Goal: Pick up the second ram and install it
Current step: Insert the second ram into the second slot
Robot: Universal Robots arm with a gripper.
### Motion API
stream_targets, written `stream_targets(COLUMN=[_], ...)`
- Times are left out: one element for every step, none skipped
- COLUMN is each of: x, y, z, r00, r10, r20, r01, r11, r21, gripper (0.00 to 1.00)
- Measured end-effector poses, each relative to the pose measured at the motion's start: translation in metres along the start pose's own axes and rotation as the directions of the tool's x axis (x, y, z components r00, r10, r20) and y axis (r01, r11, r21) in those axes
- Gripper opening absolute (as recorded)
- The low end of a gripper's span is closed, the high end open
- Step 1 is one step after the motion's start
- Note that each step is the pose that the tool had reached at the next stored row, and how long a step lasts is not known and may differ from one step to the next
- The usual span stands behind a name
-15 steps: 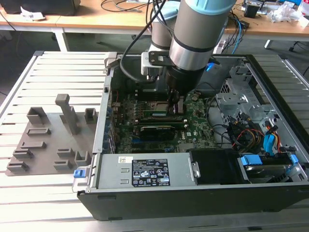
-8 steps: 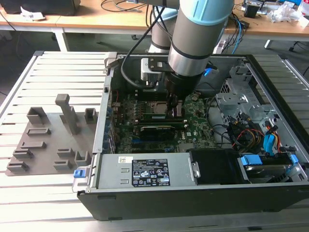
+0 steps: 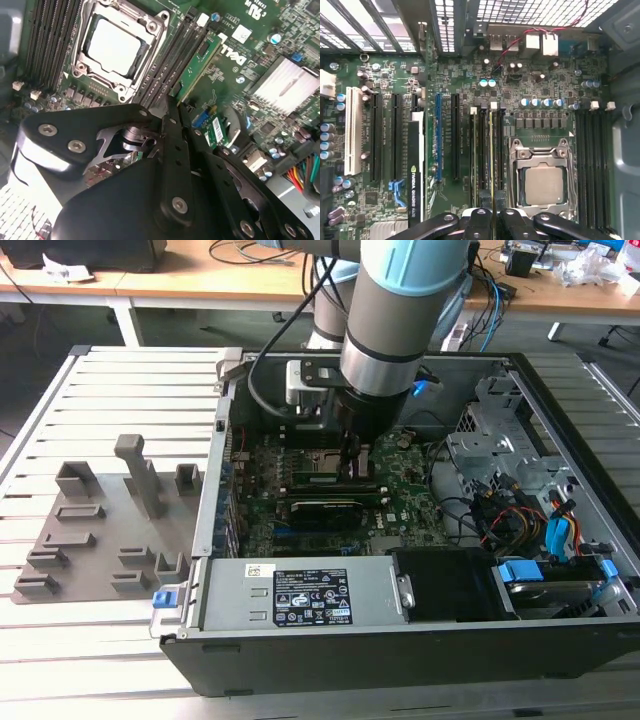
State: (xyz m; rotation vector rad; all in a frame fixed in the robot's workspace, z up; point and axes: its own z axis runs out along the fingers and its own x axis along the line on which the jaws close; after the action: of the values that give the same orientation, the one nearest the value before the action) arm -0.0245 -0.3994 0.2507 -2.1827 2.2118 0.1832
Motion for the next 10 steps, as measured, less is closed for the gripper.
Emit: stream_targets(x=[-0.0001,-0.0006,-0.0011,-0.0013,-0.0016,-0.0018,-0.0018,-0.0022,-0.0031,-0.0032], y=[0.0001,-0.0001,0.0001,0.0002,0.0004,0.0009,0.0012,0.0012,0.0012,0.0013], z=[0.0017,0.0052,0.0083,0.0094,0.0105,0.0120,0.0134,0.0155,0.0169,0.0172], r00=[1.0000,1.0000,1.0000,1.0000,1.0000,1.0000,1.0000,1.0000,1.0000,1.0000], r10=[0.000,0.001,0.004,0.005,0.006,0.007,0.007,0.007,0.007,0.007], r20=[-0.0001,0.0000,0.0003,0.0003,0.0005,0.0004,0.0004,0.0004,0.0003,0.0008], r01=[0.000,-0.001,-0.004,-0.005,-0.006,-0.007,-0.007,-0.007,-0.007,-0.007], r11=[1.0000,1.0000,1.0000,1.0000,1.0000,1.0000,1.0000,1.0000,1.0000,1.0000], r21=[-0.0001,0.0000,0.0003,0.0005,0.0006,0.0007,0.0007,0.0006,0.0006,0.0006], gripper=[0.13,0.13,0.13,0.13,0.13,0.13,0.13,0.13,0.13,0.13])
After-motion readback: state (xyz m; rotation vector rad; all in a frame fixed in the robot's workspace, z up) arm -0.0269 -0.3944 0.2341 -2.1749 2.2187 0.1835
